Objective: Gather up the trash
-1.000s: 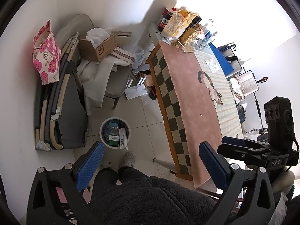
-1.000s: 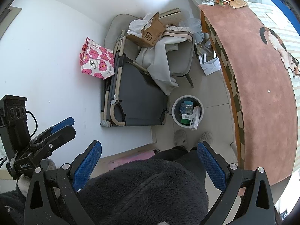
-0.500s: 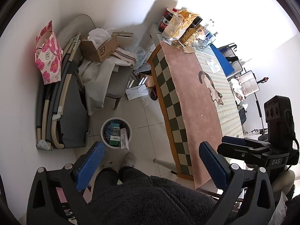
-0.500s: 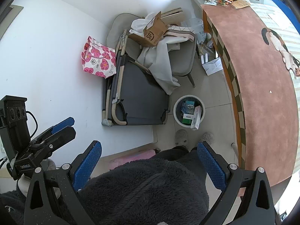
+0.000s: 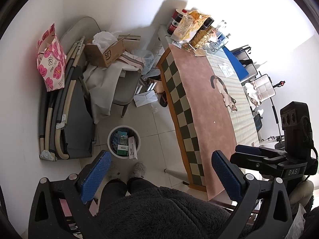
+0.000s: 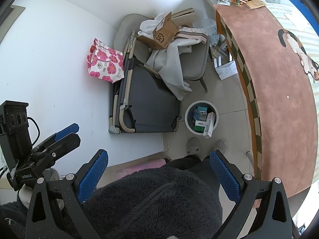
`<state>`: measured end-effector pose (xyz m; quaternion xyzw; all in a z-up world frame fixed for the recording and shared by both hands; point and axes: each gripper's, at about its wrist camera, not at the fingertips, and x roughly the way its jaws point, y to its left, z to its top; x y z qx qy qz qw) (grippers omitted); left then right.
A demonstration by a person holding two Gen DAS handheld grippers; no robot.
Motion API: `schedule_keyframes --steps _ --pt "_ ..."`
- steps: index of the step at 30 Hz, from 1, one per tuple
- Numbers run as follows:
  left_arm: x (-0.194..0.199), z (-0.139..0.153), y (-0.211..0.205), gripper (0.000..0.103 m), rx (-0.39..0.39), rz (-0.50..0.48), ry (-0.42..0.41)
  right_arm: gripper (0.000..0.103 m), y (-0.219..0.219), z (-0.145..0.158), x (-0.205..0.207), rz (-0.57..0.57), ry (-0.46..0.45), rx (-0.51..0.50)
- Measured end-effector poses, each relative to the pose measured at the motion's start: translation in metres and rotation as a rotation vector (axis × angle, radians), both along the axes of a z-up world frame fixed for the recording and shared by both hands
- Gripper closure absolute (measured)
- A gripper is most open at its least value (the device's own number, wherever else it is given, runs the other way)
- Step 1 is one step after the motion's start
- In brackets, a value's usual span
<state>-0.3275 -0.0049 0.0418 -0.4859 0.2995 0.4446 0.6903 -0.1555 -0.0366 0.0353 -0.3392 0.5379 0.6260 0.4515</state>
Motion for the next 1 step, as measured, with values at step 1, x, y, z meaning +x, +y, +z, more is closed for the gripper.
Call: schedule_keyframes --steps 1 --pt "-0.0008 0.0006 0.0023 0.000 0.000 -0.003 0.001 0.000 -0.0001 0.0007 0.0013 0.002 -0.001 -0.001"
